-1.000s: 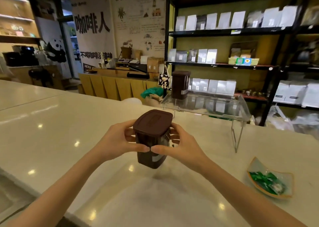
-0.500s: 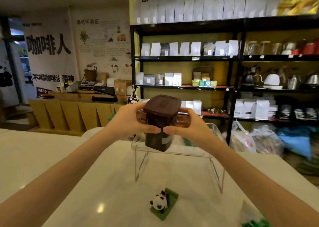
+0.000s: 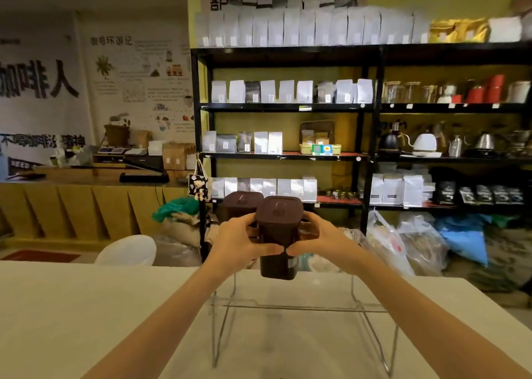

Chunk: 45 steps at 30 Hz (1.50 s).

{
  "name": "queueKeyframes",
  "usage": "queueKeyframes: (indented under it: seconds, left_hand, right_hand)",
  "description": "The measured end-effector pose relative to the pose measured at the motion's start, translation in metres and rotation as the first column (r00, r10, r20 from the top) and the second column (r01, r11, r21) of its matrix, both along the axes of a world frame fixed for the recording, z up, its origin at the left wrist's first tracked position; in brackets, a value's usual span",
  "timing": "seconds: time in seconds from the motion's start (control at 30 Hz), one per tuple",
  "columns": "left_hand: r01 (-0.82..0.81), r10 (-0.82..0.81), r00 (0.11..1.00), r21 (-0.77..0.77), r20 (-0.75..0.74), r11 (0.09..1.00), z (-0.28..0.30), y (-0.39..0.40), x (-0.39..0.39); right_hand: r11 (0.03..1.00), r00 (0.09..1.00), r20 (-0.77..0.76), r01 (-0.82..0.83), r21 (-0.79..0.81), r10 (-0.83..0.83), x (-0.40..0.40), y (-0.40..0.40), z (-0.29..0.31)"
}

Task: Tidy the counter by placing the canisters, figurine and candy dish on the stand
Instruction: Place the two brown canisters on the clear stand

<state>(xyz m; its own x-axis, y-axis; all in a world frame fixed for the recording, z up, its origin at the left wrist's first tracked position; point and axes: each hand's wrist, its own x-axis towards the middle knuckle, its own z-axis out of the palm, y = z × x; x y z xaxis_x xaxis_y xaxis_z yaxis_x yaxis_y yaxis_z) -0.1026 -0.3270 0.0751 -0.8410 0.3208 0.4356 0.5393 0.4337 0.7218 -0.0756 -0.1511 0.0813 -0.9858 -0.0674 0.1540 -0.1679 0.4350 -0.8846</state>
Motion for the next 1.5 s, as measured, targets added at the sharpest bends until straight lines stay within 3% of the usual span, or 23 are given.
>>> queueKeyframes:
  seconds: [0.27,0.5,0.87,1.2,1.5]
  left_hand:
    - [-0.115,0.115,0.993,0.013,-0.029,0.993,-0.011,0.011,-0.005]
    - [-0.22,0.202,0.967,-0.113,-0.154,0.969,-0.007,0.02,-0.008]
    - [-0.305,0.289,0.948,-0.125,-0.134,0.944,-0.008,0.038,-0.021]
    - [-0.34,0.319,0.937,-0.153,-0.144,0.928,-0.013,0.047,-0.024]
    - [-0.218,0.213,0.976,-0.248,-0.049,0.944,-0.003,0.037,-0.014]
  right_hand:
    - [1.0,1.0,0.003,-0.023,-0.005,0.023,-0.011,0.007,-0.004]
    - [1.0,1.0,-0.012,-0.001,0.027,0.001,-0.019,0.007,-0.002]
    - [0.999,0.999,0.034,0.04,-0.005,-0.039,-0.039,0.002,-0.002]
    - [0.994,0.995,0.047,0.085,-0.069,-0.082,-0.042,-0.003,-0.005]
    - [0.996,0.995,0.06,0.075,0.038,-0.077,-0.022,-0.001,-0.001]
